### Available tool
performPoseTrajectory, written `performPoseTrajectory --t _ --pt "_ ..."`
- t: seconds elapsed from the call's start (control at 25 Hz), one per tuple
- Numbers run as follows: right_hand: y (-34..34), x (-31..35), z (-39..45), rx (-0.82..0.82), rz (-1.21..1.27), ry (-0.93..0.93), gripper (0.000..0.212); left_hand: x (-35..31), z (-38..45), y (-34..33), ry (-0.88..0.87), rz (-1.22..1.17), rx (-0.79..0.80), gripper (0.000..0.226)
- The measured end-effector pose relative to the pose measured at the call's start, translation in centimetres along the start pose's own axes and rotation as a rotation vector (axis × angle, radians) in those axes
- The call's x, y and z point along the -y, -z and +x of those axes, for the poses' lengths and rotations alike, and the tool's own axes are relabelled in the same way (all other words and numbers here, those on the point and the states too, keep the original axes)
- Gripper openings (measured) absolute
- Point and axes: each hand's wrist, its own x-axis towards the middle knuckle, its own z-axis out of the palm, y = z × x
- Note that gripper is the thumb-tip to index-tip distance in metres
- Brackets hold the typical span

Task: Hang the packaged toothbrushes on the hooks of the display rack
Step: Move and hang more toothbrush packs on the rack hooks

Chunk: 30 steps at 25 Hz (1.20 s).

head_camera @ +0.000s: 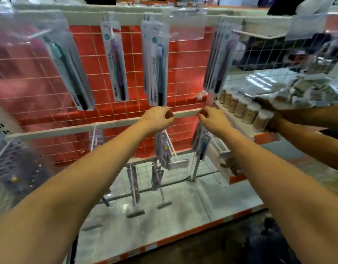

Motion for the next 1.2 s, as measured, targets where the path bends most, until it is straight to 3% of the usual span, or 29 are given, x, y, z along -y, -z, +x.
performPoseTrajectory --t 0.44,0.84,1.04,1.2 --pt "5.2 -9.7 6.6 0.079 0.145 -0.016 0.024 -8.3 8.5 -5.2 0.152 -0.272 -0.072 0.028" --pt "4.1 -9.3 10.7 0.062 0.225 0.009 0.032 -7.3 8.4 -2.1 0.261 -0.274 -0.075 0.034" --pt "5.4 -9.3 12.0 0.005 0.414 -0.079 0.035 -7.4 11.3 -1.9 0.256 -0.35 -0.074 0.036" --pt "7.2 -10.1 14.6 -0.091 0.504 -0.106 0.052 -9.4 15.4 -1.5 0.207 -0.4 -0.088 0.042"
